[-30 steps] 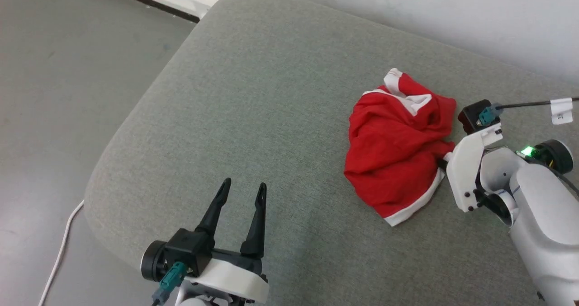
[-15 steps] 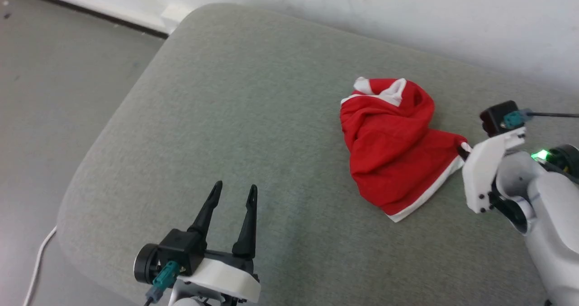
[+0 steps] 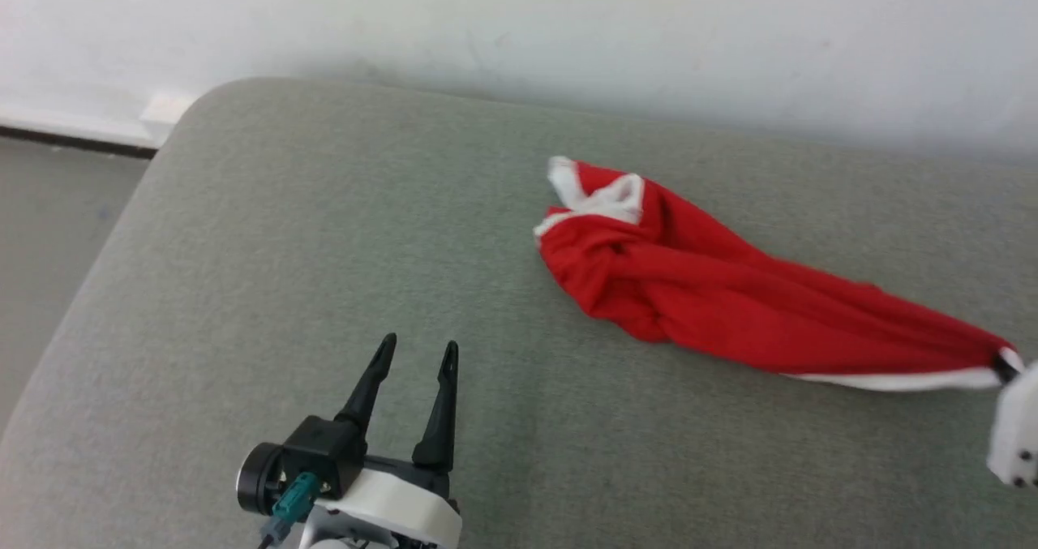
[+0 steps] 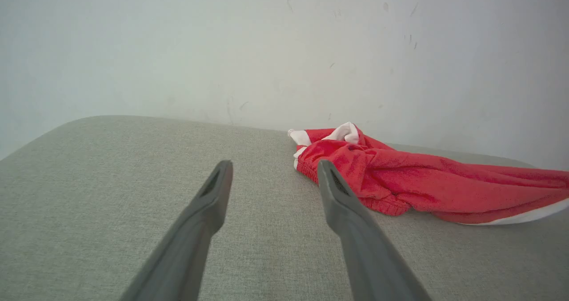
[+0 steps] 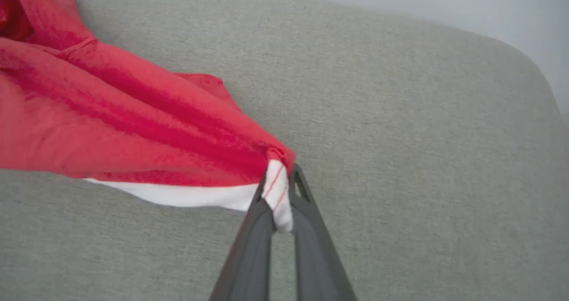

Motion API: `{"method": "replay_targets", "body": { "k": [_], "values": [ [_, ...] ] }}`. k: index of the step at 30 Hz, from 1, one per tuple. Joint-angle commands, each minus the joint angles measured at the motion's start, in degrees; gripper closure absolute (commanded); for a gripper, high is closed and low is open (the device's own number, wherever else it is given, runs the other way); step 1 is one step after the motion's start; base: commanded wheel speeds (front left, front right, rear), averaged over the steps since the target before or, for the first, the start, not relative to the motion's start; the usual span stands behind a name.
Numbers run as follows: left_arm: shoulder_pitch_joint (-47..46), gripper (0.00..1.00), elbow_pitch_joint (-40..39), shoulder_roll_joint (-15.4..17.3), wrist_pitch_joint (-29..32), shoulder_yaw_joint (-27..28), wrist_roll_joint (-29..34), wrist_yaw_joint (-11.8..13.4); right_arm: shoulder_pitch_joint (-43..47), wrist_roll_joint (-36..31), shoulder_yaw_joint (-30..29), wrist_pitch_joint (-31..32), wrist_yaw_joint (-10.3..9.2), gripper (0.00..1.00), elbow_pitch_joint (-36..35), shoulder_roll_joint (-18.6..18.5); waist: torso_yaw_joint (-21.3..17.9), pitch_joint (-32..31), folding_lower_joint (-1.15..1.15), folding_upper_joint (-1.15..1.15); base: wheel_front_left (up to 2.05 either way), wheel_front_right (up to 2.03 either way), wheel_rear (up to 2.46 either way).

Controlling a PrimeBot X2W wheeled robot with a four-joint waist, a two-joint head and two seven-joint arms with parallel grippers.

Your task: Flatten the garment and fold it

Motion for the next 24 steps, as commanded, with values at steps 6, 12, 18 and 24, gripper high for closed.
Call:
{"method": "replay_targets", "body": {
  "k": [6,12,18,24],
  "values": [
    [-0.76,0.00,1.18,-0.34,-0.27,-0.54,0.58,-0.92,2.55,-6.75,-8.87,-1.16,-0.12,1.00,0.89,4.96,-3.76,0.01,0.01,0.00,0.00,0.00,0.00],
    [-2.69,0.00,2.91,-0.50,-0.27,-2.80,0.58,-2.07,0.22,-9.48,-5.97,-11.01,-0.12,0.00,-0.31,8.32,-5.31,0.55,0.01,0.00,0.00,0.00,0.00],
    [-6.20,0.00,8.87,-0.65,5.20,-9.16,-4.53,-3.85,0.58,-6.53,0.02,-21.72,-0.12,0.00,-6.83,10.65,-7.97,2.02,0.01,0.00,0.00,0.00,0.00],
    [-14.48,0.00,14.90,-0.67,13.06,-15.28,-10.51,-2.83,2.57,-4.08,3.61,-26.15,-0.12,0.00,-10.71,12.70,-11.69,5.16,0.01,0.00,0.00,0.00,0.00]
  ]
}}
